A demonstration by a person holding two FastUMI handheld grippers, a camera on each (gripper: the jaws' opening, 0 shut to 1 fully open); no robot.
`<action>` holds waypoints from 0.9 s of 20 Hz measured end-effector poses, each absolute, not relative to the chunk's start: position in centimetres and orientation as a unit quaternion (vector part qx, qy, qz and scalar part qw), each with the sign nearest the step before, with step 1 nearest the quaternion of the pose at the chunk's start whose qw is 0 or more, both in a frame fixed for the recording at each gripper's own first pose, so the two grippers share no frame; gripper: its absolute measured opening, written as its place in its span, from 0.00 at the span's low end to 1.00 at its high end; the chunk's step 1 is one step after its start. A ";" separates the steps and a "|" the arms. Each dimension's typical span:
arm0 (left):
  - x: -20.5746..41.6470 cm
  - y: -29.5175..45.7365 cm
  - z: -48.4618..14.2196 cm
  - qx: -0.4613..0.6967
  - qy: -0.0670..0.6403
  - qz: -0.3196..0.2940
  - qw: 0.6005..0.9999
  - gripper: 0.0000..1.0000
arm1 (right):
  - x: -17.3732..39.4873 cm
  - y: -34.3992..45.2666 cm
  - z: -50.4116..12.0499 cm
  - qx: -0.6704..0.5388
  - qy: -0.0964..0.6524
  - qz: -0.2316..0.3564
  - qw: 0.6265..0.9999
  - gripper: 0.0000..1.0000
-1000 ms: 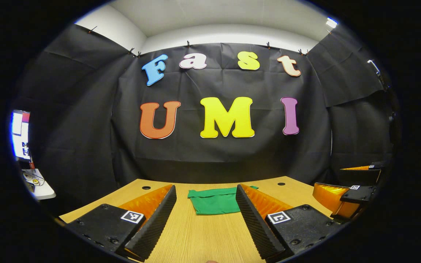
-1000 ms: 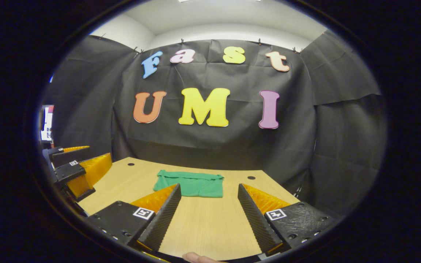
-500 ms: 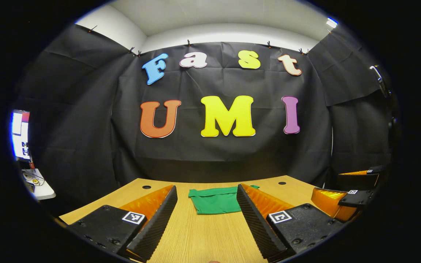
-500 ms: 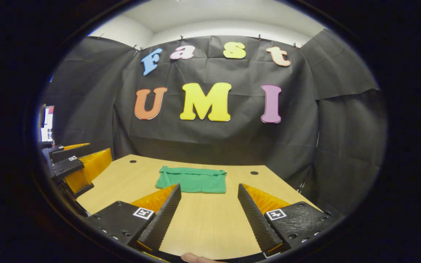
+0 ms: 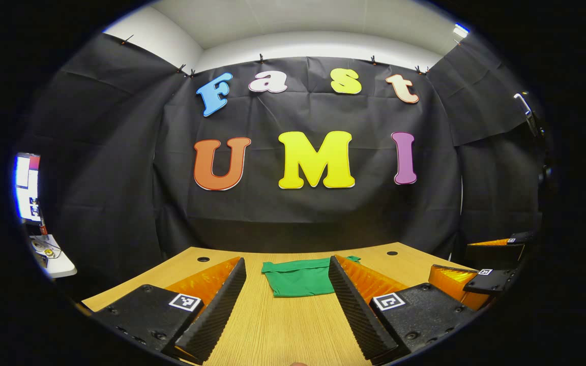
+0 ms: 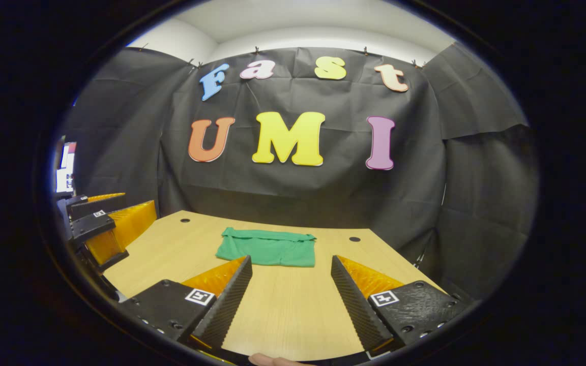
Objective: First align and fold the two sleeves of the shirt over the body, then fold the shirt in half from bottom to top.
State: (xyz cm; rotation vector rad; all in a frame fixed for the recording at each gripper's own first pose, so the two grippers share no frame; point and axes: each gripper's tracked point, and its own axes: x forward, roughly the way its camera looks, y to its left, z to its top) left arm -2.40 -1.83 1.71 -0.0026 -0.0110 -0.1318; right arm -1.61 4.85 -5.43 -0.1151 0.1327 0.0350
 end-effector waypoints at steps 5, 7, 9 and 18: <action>-2.6 -1.8 1.7 -0.002 -0.004 -0.066 0.998 1.00 | -1.6 5.2 -5.8 -0.061 0.071 0.021 0.995 0.95; -2.6 -1.4 1.8 -0.002 -0.005 -0.064 0.998 1.00 | -1.5 5.2 -5.9 -0.062 0.072 0.021 0.995 0.95; -2.5 -1.3 1.7 -0.003 -0.004 -0.063 0.998 1.00 | -1.5 5.3 -6.1 -0.064 0.074 0.021 0.995 0.95; -2.5 -1.0 1.8 -0.002 -0.006 -0.058 0.998 1.00 | -1.5 5.5 -6.4 -0.066 0.072 0.027 0.995 0.95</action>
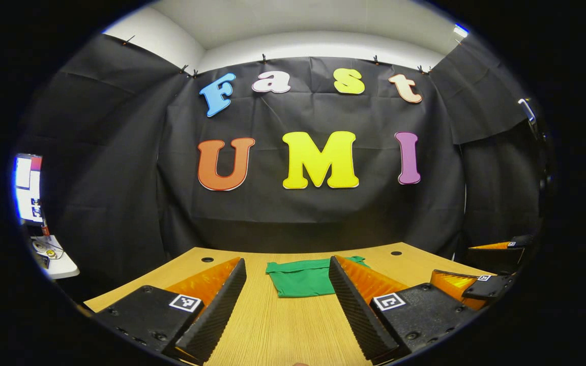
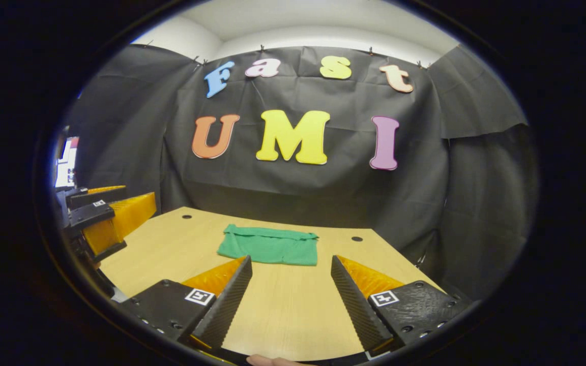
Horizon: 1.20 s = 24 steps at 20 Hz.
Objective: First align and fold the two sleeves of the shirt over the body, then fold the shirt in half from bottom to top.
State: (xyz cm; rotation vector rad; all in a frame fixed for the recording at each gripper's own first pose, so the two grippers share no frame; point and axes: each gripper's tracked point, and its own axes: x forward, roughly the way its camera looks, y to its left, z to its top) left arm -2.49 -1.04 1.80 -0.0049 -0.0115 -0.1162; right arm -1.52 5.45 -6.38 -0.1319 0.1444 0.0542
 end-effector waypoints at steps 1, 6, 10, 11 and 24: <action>-2.4 -1.1 1.8 -0.003 -0.006 -0.060 0.998 1.00 | -1.4 5.5 -6.6 -0.066 0.074 0.026 0.995 0.95; -2.4 -0.7 1.8 -0.006 -0.006 -0.056 0.998 1.00 | -1.2 6.4 -8.1 -0.065 0.090 0.037 0.993 0.95; -2.2 -0.7 1.5 -0.008 -0.002 -0.056 0.998 1.00 | -1.0 6.2 -7.8 -0.063 0.088 0.036 0.993 0.97; -2.2 -0.8 1.5 -0.008 -0.001 -0.057 0.998 1.00 | -0.8 6.1 -7.7 -0.063 0.087 0.035 0.994 0.95; -2.0 -0.6 1.0 -0.009 0.007 -0.056 0.998 1.00 | 0.6 5.3 -6.5 -0.055 0.077 0.023 0.995 0.97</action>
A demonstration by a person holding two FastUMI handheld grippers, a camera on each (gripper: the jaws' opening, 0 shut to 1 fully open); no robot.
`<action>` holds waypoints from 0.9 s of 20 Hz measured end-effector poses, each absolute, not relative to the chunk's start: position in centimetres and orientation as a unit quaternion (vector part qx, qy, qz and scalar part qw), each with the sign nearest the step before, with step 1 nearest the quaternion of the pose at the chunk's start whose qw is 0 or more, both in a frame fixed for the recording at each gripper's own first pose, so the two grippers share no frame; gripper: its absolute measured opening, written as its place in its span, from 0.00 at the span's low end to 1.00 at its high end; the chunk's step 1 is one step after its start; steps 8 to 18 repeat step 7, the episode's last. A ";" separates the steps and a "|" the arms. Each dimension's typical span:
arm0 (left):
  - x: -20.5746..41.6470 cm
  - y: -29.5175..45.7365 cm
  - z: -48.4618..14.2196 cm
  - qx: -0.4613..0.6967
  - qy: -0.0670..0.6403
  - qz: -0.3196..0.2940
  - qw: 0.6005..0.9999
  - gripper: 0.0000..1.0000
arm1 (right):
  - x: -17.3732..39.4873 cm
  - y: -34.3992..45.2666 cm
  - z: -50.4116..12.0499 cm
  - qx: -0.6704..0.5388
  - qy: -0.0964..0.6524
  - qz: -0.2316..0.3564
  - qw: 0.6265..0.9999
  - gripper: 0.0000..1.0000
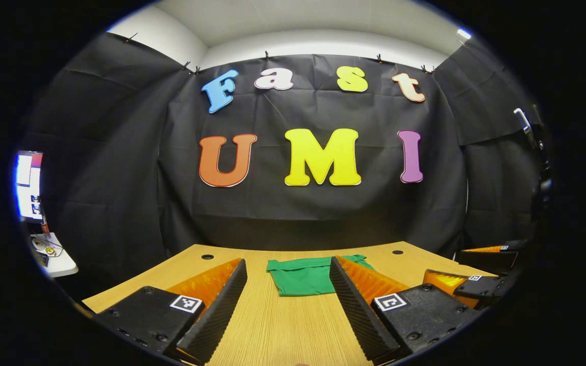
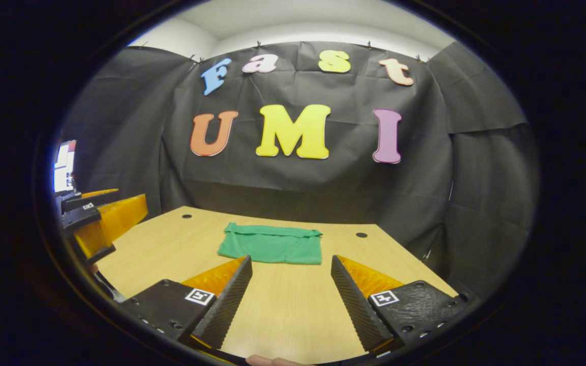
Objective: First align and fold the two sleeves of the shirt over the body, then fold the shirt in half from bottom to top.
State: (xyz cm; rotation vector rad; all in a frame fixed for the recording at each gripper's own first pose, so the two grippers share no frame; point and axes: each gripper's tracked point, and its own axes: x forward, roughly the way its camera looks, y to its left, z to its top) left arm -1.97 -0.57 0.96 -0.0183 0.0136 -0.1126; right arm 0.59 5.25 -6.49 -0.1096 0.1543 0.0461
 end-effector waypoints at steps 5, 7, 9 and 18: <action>-1.8 -0.2 1.1 -0.010 0.004 -0.049 0.999 1.00 | 1.5 4.9 -6.1 -0.057 0.072 0.020 0.996 0.95; -1.7 -0.4 0.7 -0.010 0.007 -0.049 0.999 1.00 | 1.9 4.8 -6.0 -0.052 0.075 0.021 0.996 0.97; -1.7 -0.4 0.7 -0.010 0.007 -0.049 0.999 1.00 | 1.9 4.8 -6.0 -0.052 0.075 0.021 0.996 0.97; -1.7 -0.4 0.7 -0.010 0.007 -0.049 0.999 1.00 | 1.9 4.8 -6.0 -0.052 0.075 0.021 0.996 0.97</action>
